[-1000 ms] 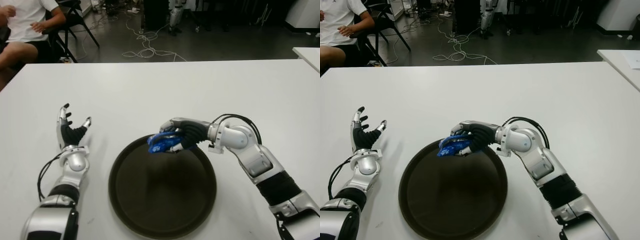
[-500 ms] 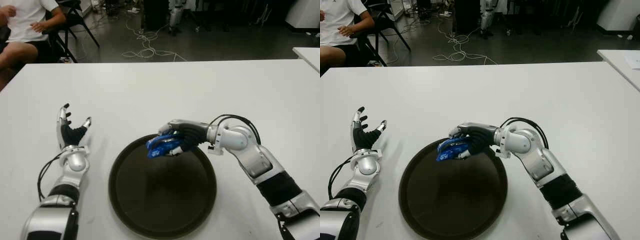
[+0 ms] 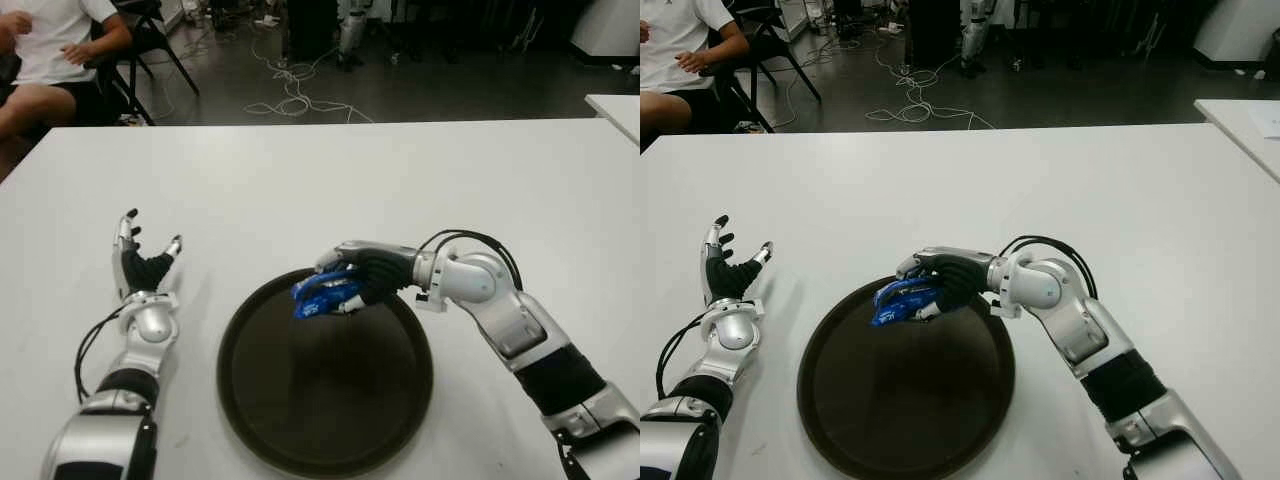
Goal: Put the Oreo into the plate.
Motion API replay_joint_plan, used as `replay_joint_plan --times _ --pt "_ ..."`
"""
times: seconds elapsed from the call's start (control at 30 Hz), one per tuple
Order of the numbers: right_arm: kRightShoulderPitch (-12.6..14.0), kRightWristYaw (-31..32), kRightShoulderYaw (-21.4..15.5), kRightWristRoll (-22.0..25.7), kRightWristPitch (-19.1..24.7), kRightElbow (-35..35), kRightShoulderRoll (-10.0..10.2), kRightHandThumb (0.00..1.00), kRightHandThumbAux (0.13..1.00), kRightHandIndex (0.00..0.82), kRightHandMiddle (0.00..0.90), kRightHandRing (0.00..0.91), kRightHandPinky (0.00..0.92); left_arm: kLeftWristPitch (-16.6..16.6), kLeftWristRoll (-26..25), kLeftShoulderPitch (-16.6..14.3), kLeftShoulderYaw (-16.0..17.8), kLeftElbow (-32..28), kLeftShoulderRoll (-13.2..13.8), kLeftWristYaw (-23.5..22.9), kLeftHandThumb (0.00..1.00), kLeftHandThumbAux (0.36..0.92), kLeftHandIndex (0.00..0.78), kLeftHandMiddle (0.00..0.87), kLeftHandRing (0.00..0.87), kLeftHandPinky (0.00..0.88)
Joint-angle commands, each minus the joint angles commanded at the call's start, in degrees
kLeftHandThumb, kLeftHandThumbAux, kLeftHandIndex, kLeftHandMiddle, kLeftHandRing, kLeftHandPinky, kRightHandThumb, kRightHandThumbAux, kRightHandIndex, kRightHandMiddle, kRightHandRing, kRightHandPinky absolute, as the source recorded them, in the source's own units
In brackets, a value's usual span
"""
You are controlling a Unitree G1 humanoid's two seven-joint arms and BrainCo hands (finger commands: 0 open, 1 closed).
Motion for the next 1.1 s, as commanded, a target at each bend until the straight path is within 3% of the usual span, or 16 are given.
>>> replay_joint_plan --times 0.4,0.57,0.67,0.77,0.83,0.93,1.1 --pt "1.0 -4.3 -0.4 -1.9 -1.8 0.1 0.9 0.694 0.73 0.437 0.839 0.853 0.866 0.2 0.2 0.0 -0.2 0.1 0.1 0.1 0.267 0.775 0.111 0.105 0.129 0.191" --pt "1.3 -5.4 -0.5 -2.2 -1.6 0.0 1.0 0.685 0.735 0.433 0.727 0.733 0.697 0.2 0.0 -0.1 -0.1 0.2 0.1 -0.3 0.28 0.769 0.113 0.102 0.12 0.173" --pt "1.5 -5.8 -0.7 -1.5 -1.6 0.1 1.3 0.679 0.739 0.425 0.588 0.588 0.488 0.1 -0.1 0.0 -0.1 0.2 0.1 -0.4 0.287 0.767 0.112 0.103 0.12 0.173" --pt "1.5 -6.1 -0.9 0.5 -3.5 2.7 2.2 0.222 0.793 0.315 0.413 0.412 0.33 0.2 0.0 0.0 -0.1 0.1 0.1 -0.4 0.267 0.772 0.105 0.101 0.119 0.169" --pt "1.0 -6.1 -0.6 1.1 -5.5 5.5 2.6 0.113 0.789 0.259 0.342 0.346 0.281 0.1 0.0 0.0 -0.1 0.0 0.1 -0.4 0.261 0.774 0.102 0.095 0.114 0.165" --pt "0.4 -5.1 -0.6 2.5 -8.4 8.5 2.7 0.037 0.751 0.186 0.243 0.255 0.206 0.0 0.0 0.0 -0.1 0.0 0.1 -0.4 0.264 0.777 0.104 0.088 0.109 0.171" --pt "-1.5 -0.6 -0.3 4.8 -10.4 11.8 2.1 0.006 0.649 0.106 0.128 0.145 0.115 0.0 0.0 -0.1 -0.1 0.0 0.1 -0.3 0.283 0.778 0.112 0.095 0.12 0.189"
